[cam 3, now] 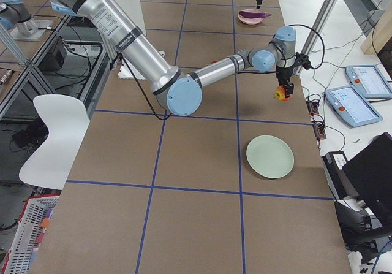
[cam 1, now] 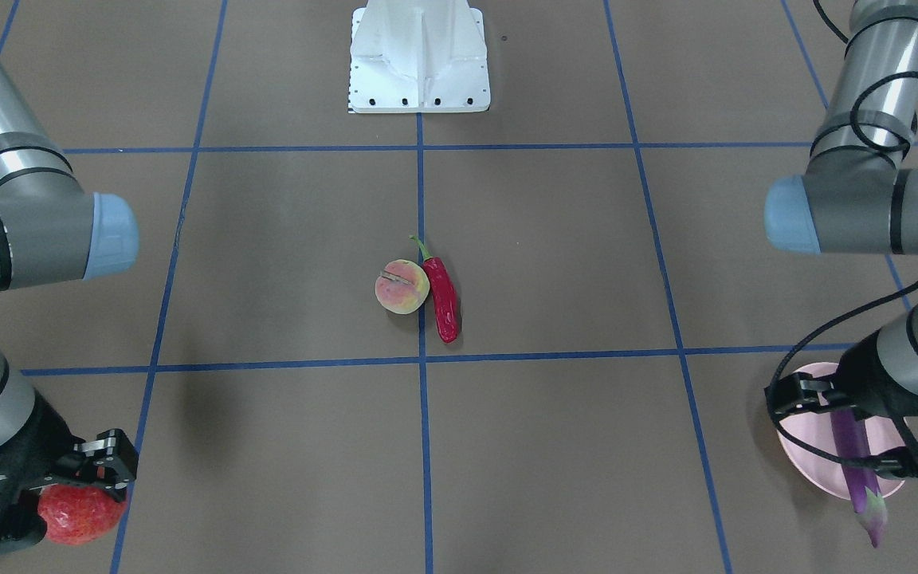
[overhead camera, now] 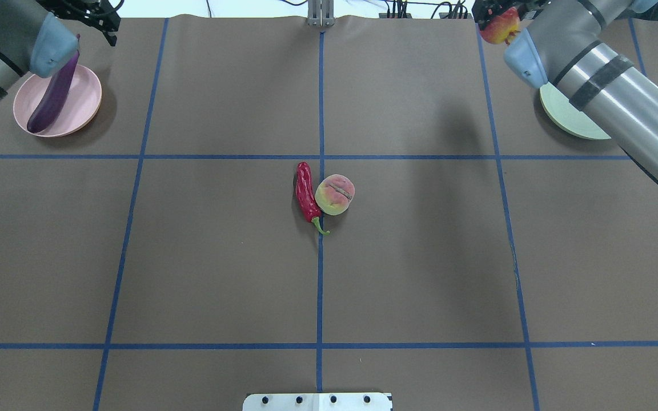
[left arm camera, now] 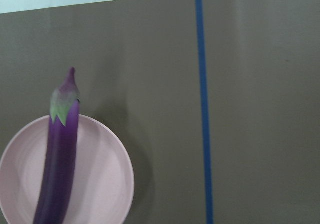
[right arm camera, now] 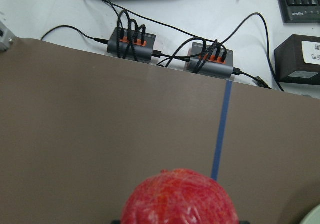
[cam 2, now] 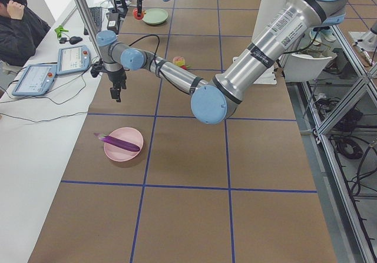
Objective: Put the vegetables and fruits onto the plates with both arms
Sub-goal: 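Release the eggplant while the right gripper carries the pomegranate to the green plate, then reach the left gripper to the red chili while the right releases the pomegranate, then grasp the red chili pepper with the left gripper and lift it, then carry the chili to the pink plate while the right gripper moves toward the peach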
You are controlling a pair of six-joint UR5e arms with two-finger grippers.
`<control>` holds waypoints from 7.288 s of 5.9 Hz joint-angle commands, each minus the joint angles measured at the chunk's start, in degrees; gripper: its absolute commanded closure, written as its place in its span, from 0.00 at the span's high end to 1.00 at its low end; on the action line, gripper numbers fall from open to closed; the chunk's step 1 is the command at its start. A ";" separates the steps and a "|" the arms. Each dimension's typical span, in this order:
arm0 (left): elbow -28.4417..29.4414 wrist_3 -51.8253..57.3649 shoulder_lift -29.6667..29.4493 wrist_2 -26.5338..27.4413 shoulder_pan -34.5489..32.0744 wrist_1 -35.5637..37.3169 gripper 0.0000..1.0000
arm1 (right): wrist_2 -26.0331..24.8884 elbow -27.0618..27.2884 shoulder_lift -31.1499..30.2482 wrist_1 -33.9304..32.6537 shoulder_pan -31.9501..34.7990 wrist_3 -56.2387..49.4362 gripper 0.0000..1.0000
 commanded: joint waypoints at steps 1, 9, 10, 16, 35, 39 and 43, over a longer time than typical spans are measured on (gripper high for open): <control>-2.72 -17.30 -5.86 -0.38 9.93 2.01 1.00 | -1.93 -4.98 -3.34 9.64 0.79 -1.37 0.00; 0.89 -36.53 -8.98 11.03 27.21 -6.93 0.95 | 3.31 -7.30 -13.98 11.28 2.90 -14.82 0.83; 1.94 -39.00 -9.06 11.14 27.58 -8.87 0.91 | 7.25 -7.13 -13.45 10.49 3.33 -12.03 0.99; 8.00 -45.17 -11.08 12.11 30.39 -15.83 0.63 | 20.90 -4.14 -10.02 1.88 9.49 -11.56 0.99; 10.63 -5.36 -9.95 10.53 4.87 -0.12 0.00 | 19.77 10.98 -3.72 -4.81 -1.90 25.09 0.99; 29.06 9.65 -9.07 24.81 2.08 -12.97 0.00 | 7.39 10.28 5.44 -5.07 -16.94 46.32 0.99; 30.34 15.28 -4.60 28.63 7.36 -15.57 0.00 | 6.50 10.89 6.15 -5.43 -19.16 51.10 0.99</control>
